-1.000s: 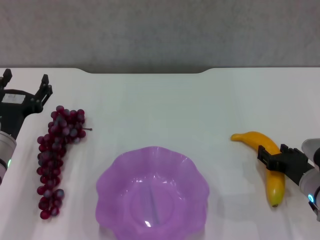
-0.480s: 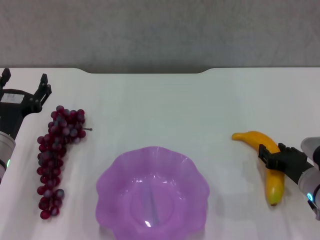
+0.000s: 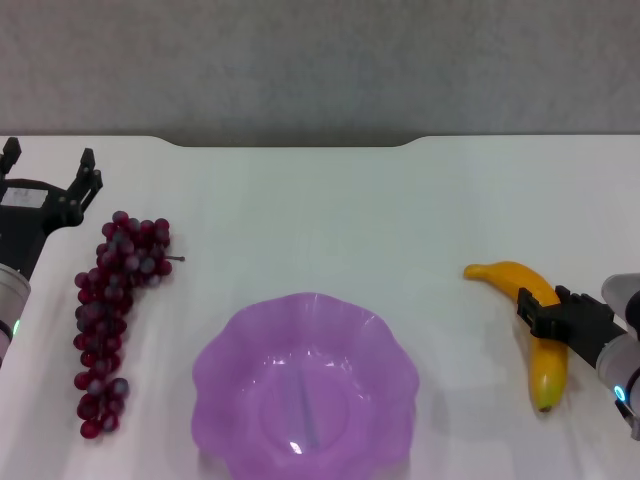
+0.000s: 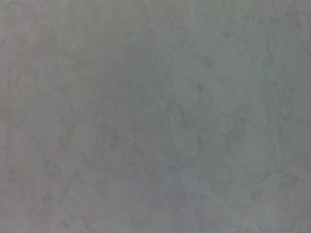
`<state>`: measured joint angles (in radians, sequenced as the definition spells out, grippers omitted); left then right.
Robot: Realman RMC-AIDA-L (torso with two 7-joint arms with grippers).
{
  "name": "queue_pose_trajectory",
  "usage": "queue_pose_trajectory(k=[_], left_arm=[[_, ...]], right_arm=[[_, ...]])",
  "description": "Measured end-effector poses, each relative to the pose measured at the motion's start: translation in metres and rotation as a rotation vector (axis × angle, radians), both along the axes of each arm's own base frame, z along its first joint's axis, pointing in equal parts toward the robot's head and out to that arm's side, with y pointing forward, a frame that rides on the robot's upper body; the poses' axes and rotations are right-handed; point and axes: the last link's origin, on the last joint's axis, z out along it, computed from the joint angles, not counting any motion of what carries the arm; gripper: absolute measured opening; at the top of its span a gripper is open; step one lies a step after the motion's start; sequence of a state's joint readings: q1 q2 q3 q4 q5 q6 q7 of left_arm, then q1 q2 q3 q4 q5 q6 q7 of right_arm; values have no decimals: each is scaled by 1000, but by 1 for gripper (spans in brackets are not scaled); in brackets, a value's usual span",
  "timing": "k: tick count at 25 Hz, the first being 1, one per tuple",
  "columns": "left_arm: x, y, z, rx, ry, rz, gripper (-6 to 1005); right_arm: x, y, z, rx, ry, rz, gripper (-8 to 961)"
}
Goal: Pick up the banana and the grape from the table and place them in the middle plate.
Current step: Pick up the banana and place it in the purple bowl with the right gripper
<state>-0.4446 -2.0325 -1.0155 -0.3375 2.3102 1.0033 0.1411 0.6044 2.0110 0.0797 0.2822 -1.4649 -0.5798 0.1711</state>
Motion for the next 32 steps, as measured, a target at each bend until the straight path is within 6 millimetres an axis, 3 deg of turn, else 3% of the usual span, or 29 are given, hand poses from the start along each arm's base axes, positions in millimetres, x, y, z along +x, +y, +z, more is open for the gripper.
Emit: queue_pose_trajectory(k=[16, 26, 32], left_arm=[[-10, -6, 1, -5, 6, 29, 870], [-11, -7, 1, -5, 7, 33, 868], [-9, -6, 1, -3, -1, 25, 867]], right_arm=[[-10, 13, 13, 65, 8, 65, 515], [-57, 17, 25, 165, 152, 376, 512], [-81, 9, 12, 79, 175, 526, 512]])
